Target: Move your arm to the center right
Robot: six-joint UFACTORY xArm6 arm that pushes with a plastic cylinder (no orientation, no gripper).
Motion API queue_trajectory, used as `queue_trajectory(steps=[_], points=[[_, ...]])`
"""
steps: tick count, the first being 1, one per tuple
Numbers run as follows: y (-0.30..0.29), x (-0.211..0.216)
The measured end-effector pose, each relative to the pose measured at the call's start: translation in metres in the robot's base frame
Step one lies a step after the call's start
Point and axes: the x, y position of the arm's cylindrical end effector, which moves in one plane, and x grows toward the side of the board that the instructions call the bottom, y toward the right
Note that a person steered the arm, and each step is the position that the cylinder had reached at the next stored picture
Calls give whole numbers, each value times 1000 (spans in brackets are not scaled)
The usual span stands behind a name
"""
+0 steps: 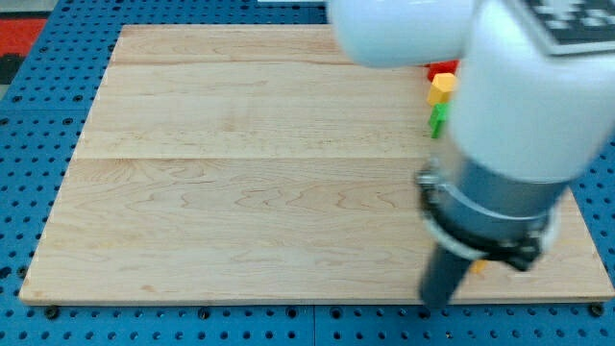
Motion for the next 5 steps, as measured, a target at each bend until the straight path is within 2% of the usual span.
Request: queue_trajectory(steps=[2,3,4,5], points=[[79,0],[151,-43],[171,-160],[145,-253]])
